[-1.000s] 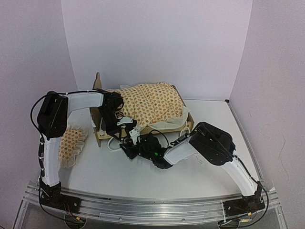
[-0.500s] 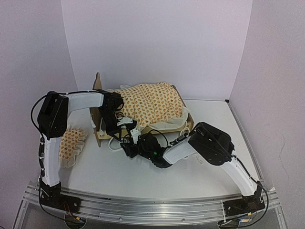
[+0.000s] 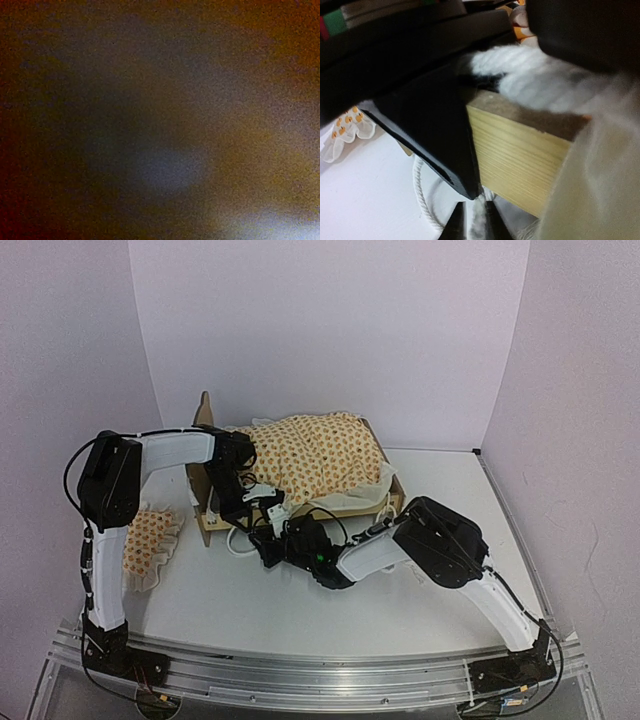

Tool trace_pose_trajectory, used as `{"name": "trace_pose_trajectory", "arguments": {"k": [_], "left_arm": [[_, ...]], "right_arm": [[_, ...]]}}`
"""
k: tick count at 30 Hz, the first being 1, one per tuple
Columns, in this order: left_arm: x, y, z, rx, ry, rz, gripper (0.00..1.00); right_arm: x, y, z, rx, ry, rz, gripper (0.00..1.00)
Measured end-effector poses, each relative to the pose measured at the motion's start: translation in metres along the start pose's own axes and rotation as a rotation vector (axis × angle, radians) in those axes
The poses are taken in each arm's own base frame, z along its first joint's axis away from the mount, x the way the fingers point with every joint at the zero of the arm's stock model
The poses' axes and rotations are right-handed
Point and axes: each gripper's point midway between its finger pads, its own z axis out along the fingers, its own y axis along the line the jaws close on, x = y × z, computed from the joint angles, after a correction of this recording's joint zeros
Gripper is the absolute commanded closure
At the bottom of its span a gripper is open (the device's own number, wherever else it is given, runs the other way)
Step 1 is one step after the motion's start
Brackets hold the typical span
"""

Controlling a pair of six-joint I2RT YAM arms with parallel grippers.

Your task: Set up the pet bed

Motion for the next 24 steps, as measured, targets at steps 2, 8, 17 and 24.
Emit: {"name": "trace_pose_trajectory", "arguments": {"k": [2,8,17,24], "left_arm": [[-0.001,0.000,-0.001,0.000,-0.001,0.000,1.00],[-0.002,0.002,-0.004,0.000,0.003,-0.005,1.00],[-0.022,-0.003,-0.013,0.013,-0.025,-0.048,0.99],[-0.026,-0.011,-0.007,0.007,-0.027,-0.053,1.00]], "right_arm": [[-0.001,0.001,0.000,-0.003,-0.004,0.004,1.00],[0.003,-0.001,-0.005,-0.014,0.005,0.019,1.00],[-0.026,0.004,-0.048,-0.078,0.014,0.044,1.00],[-0.020,0.003,-0.060,-0.075,0.043,0.052,1.00]]}}
